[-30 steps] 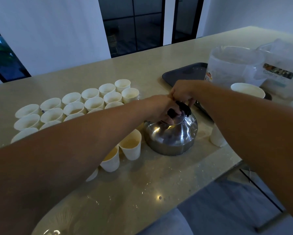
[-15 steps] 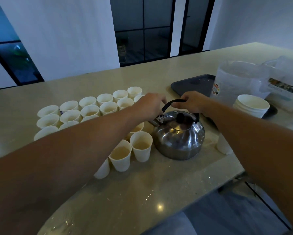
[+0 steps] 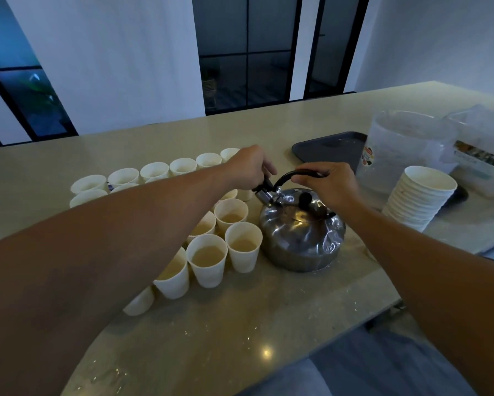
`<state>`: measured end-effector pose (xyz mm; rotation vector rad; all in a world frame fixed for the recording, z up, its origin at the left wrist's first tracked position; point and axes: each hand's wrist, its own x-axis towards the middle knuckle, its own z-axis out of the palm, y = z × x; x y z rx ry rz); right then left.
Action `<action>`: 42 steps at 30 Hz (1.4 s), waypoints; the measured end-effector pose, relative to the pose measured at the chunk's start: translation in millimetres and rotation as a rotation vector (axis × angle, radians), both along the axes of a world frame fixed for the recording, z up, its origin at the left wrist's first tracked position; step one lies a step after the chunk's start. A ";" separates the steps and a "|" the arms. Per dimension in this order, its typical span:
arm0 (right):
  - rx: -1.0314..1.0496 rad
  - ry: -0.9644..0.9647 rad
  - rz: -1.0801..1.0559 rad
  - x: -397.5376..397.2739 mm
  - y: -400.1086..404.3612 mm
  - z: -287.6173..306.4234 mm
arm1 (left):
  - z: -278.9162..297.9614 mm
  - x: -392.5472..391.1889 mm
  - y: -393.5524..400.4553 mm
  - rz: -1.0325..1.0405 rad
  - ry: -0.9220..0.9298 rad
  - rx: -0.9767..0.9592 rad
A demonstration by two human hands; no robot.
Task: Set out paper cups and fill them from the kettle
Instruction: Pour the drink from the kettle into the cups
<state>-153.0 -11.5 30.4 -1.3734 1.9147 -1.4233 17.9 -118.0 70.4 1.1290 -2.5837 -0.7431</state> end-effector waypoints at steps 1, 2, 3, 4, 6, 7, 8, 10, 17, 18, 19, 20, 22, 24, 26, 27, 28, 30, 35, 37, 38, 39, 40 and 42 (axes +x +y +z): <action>-0.006 -0.001 -0.003 0.8 -0.6 4.4 | 2.9 0.6 -2.3 0.006 0.017 -0.004; -0.011 0.000 -0.009 1.4 -1.6 9.9 | 6.5 0.9 -5.2 0.017 0.039 -0.011; -0.021 0.001 -0.016 1.6 -2.5 16.1 | 10.3 0.9 -8.0 0.031 0.059 -0.023; -0.032 0.004 -0.023 1.6 -3.5 22.6 | 14.5 0.4 -11.0 0.049 0.079 -0.038; -0.056 0.026 -0.031 1.7 -7.3 34.3 | 22.3 -1.4 -17.8 0.086 0.123 -0.041; -0.067 0.045 -0.034 1.9 -9.9 39.1 | 25.8 -1.9 -20.8 0.097 0.141 -0.032; -0.077 0.059 -0.035 2.5 -12.7 44.3 | 29.5 -2.1 -23.9 0.103 0.155 -0.029; -0.087 0.071 -0.035 4.5 -18.6 52.9 | 35.7 -1.9 -30.6 0.104 0.174 -0.051; -0.048 0.099 -0.034 9.2 -40.3 66.8 | 37.3 1.9 -45.6 0.074 0.191 -0.158; -0.037 0.103 -0.035 9.1 -44.1 67.0 | 36.8 1.7 -47.9 0.065 0.183 -0.171; -0.030 0.115 -0.036 9.2 -45.4 66.5 | 36.4 0.6 -48.3 0.048 0.173 -0.180; -0.026 0.131 -0.038 9.6 -48.0 66.1 | 36.1 -0.9 -49.2 0.029 0.162 -0.183; -0.024 0.158 -0.043 10.7 -52.3 65.2 | 35.8 -3.8 -50.2 -0.001 0.138 -0.193; -0.020 0.175 -0.048 12.0 -57.0 64.8 | 34.9 -5.1 -53.1 -0.001 0.127 -0.190; -0.012 0.203 -0.045 12.9 -61.8 65.8 | 33.9 -4.6 -56.9 0.017 0.130 -0.186; -0.009 0.220 -0.043 13.3 -64.2 66.6 | 33.1 -4.1 -58.8 0.027 0.132 -0.184; -0.006 0.238 -0.040 13.8 -67.1 67.7 | 32.3 -3.6 -60.8 0.037 0.135 -0.181; 0.002 0.272 -0.037 14.2 -72.1 69.6 | 29.9 -3.4 -64.3 0.050 0.139 -0.167; 0.044 0.337 -0.019 15.8 -82.0 72.8 | 25.2 -3.5 -70.4 0.048 0.117 -0.161; 0.062 0.358 -0.020 16.2 -85.5 73.1 | 24.0 -3.0 -72.3 0.043 0.110 -0.158; 0.068 0.364 -0.020 16.4 -86.8 73.2 | 23.5 -2.3 -72.9 0.040 0.104 -0.157; 0.074 0.371 -0.018 16.6 -87.9 73.5 | 23.0 -1.7 -73.4 0.038 0.097 -0.156; 0.081 0.387 -0.015 16.9 -88.9 73.6 | 22.7 -1.1 -73.7 0.036 0.094 -0.157; 0.094 0.423 -0.010 17.5 -90.5 74.3 | 22.0 -0.4 -74.2 0.032 0.093 -0.162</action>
